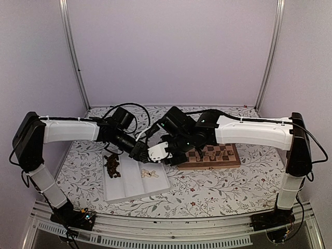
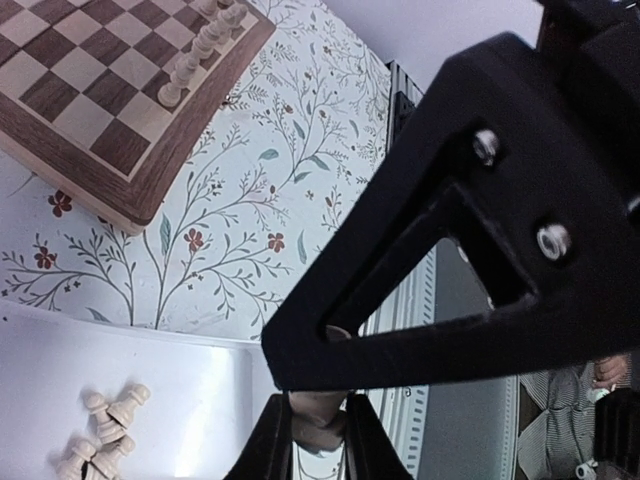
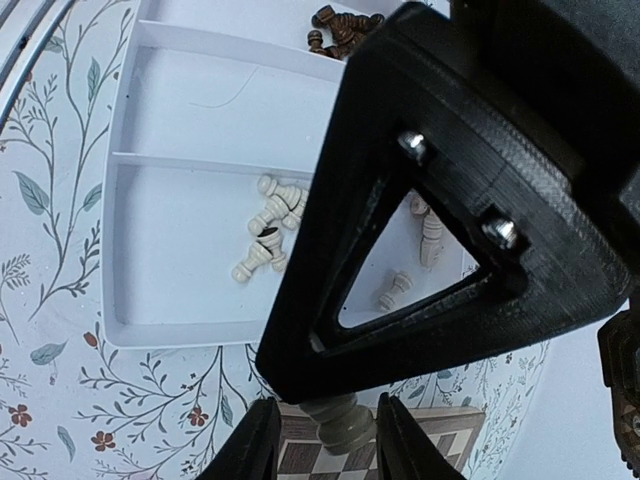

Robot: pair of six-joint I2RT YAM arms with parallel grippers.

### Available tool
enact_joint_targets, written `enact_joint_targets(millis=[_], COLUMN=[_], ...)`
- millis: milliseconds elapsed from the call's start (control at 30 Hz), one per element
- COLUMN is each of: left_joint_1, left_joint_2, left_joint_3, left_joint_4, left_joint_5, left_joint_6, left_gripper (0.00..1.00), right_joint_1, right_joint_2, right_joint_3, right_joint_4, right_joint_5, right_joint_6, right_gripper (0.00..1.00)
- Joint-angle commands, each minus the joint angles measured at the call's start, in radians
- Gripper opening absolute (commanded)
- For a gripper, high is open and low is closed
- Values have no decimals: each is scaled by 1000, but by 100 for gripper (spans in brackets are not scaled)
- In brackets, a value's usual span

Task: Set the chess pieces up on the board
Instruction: Place the chess piece on the chessboard.

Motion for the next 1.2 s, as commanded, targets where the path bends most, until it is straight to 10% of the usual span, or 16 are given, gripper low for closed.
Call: enact_joint_targets(millis=[0, 333, 767, 1167], left_joint_1=[10, 10, -77, -261], left_joint_2=[10, -61, -409, -212], left_joint_3=[25, 12, -215, -99], left_joint_4=[-16, -32, 484, 661], left_joint_5=[24, -104, -478, -551], left_joint_6=[-3, 31, -63, -39], left_gripper=[10, 28, 49, 52], right_joint_1=[17, -8, -322, -492], right_joint_2=[31, 14, -209, -315], right_joint_3=[24, 5, -214, -367], right_joint_4=[10, 15, 133, 282], right_joint_5=[-2, -30, -738, -1118], right_joint_6=[-14, 39, 448, 615], right_gripper=[30, 5, 4, 5])
